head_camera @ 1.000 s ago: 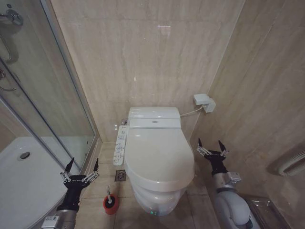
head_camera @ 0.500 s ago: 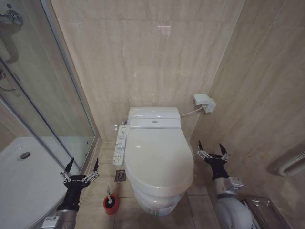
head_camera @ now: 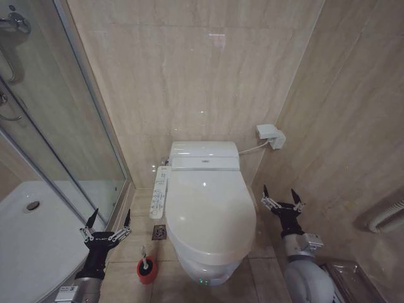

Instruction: Open the toilet lid, clean the toilet bowl with a toilet brush, close the toilet lid, and flush.

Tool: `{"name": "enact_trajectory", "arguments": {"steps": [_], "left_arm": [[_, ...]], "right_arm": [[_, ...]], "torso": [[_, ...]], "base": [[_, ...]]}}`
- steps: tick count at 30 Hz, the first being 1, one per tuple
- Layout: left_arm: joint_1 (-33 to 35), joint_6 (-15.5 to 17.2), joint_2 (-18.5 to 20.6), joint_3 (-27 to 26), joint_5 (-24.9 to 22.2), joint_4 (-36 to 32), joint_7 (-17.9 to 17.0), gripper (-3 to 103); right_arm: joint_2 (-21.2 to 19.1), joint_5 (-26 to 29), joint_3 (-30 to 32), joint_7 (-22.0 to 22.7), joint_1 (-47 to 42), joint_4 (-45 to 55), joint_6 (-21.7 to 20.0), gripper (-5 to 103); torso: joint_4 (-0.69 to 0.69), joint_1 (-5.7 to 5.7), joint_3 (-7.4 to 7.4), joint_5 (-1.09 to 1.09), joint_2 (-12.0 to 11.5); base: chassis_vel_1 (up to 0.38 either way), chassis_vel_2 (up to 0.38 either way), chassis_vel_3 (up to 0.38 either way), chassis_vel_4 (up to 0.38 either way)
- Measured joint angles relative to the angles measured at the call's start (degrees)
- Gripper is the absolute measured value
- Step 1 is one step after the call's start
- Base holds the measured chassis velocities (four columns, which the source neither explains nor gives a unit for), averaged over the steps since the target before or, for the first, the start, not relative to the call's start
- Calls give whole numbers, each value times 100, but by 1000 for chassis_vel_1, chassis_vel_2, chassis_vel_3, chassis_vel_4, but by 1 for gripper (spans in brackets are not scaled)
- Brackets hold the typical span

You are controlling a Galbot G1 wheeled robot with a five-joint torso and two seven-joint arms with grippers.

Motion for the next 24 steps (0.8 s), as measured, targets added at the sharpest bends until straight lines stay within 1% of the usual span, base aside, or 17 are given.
{"name": "enact_trajectory", "arguments": {"steps": [9,24], "left_arm": [[0,0,0,0,0,0,0,100],[0,0,0,0,0,0,0,100]], "right_arm": [[-13,91,5,19,3,56,-102,100],[-20,105,8,29,10,58,-105,100]], "torso": [[0,0,0,0,0],[0,0,0,0,0]], "base": [[0,0,0,0],[0,0,0,0]]}}
